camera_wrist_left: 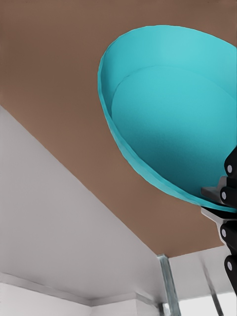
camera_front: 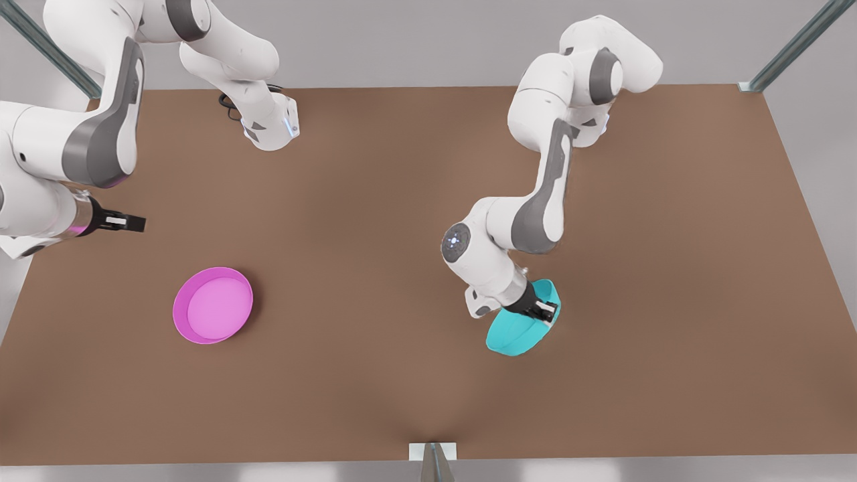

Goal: Flip the blue plate over with the left arm, and stack the pink plate on top of the blue plate with the right arm

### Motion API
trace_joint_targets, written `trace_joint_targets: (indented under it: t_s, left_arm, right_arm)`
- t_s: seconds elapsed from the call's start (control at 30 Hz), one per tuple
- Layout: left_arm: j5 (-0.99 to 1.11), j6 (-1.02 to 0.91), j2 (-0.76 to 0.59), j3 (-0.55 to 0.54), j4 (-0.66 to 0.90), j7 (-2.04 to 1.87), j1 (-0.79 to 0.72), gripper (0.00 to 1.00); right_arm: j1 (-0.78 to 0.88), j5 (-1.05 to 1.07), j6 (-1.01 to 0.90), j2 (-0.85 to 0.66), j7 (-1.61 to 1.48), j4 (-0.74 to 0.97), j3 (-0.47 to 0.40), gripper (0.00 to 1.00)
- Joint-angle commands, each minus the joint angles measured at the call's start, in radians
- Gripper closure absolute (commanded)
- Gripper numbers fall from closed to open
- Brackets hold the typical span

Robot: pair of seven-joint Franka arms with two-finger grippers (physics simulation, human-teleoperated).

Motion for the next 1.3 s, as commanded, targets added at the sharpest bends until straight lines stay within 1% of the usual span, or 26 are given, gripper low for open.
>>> trace_joint_targets:
  t_s: [0.0, 0.03, 0.07, 0.1, 0.13, 0.17, 0.2, 0.23, 0.3, 0.37, 0.43, 0.5, 0.6, 0.7, 0.8, 1.07, 1.27]
  left_arm:
    - [0.1, 0.039, 0.017, -0.004, -0.001, -0.817, -0.04, 0.79]
    - [0.113, 0.034, 0.015, -0.004, -0.021, -0.891, -0.059, 0.79]
    - [0.163, 0.026, 0.013, -0.004, -0.067, -0.922, -0.117, 0.79]
    - [0.279, 0.039, 0.04, -0.006, -0.11, -1.087, -0.154, 0.79]
    - [0.33, 0.039, 0.038, -0.006, -0.139, -1.135, -0.178, 0.79]
    - [0.423, 0.037, 0.041, -0.004, -0.14, -1.23, -0.198, 0.79]
    - [0.515, 0.039, 0.032, -0.026, -0.14, -1.296, -0.198, 0.79]
    - [0.574, 0.036, 0.033, -0.033, -0.139, -1.314, -0.201, 0.79]
    - [0.598, 0.037, 0.043, -0.059, -0.14, -1.394, -0.212, 0.79]
    - [0.699, 0.042, 0.053, -0.127, -0.143, -1.532, -0.212, 0.79]
    - [0.73, 0.042, 0.053, -0.139, -0.183, -1.621, -0.238, 0.79]
    - [0.805, 0.042, 0.061, -0.162, -0.189, -1.73, -0.244, 0.79]
    - [0.821, 0.045, 0.096, -0.164, -0.193, -1.868, -0.267, 0.79]
    - [0.821, 0.057, 0.147, -0.164, -0.193, -1.917, -0.292, 0.79]
    - [0.836, 0.046, 0.168, -0.164, -0.209, -1.948, -0.3, 0.79]
    - [0.836, 0.042, 0.178, -0.172, -0.214, -1.95, -0.306, 0.79]
    - [0.839, 0.04, 0.211, -0.172, -0.214, -1.95, -0.306, 0.79]
  right_arm:
    - [-0.001, 0.001, 0.001, 0.01, -0.006, 0.002, 0.0, 0.0]
    - [-0.001, 0.003, 0.001, 0.01, -0.006, 0.002, 0.0, 0.0]
    - [-0.001, 0.001, 0.001, 0.01, -0.006, 0.002, 0.0, 0.0]
    - [-0.001, 0.001, 0.002, 0.011, -0.006, 0.002, 0.0, 0.0]
    - [-0.001, 0.001, 0.002, 0.016, -0.006, 0.002, 0.0, 0.0]
    - [-0.009, 0.003, 0.002, 0.017, -0.006, 0.002, 0.0, 0.0]
    - [-0.01, 0.006, 0.002, 0.022, -0.006, 0.002, 0.0, 0.0]
    - [-0.01, 0.006, 0.002, 0.022, -0.006, 0.002, 0.0, 0.0]
    - [-0.015, 0.006, 0.004, 0.025, -0.006, 0.002, 0.0, 0.0]
    - [-0.016, 0.009, 0.002, 0.03, -0.004, 0.002, 0.0, 0.0]
    - [-0.024, 0.012, 0.002, 0.03, -0.003, 0.002, 0.0, 0.0]
    - [-0.024, 0.013, 0.002, 0.031, 0.0, 0.002, 0.0, 0.0]
    - [-0.027, 0.017, 0.002, 0.045, 0.003, 0.002, 0.0, 0.0]
    - [-0.03, 0.017, 0.002, 0.045, 0.002, 0.002, 0.0, 0.0]
    - [-0.039, 0.018, 0.004, 0.051, 0.002, 0.002, 0.0, 0.0]
    - [-0.05, 0.02, 0.004, 0.057, -0.001, 0.005, 0.0, 0.0]
    - [-0.052, 0.02, 0.004, 0.057, -0.004, 0.003, 0.0, 0.0]
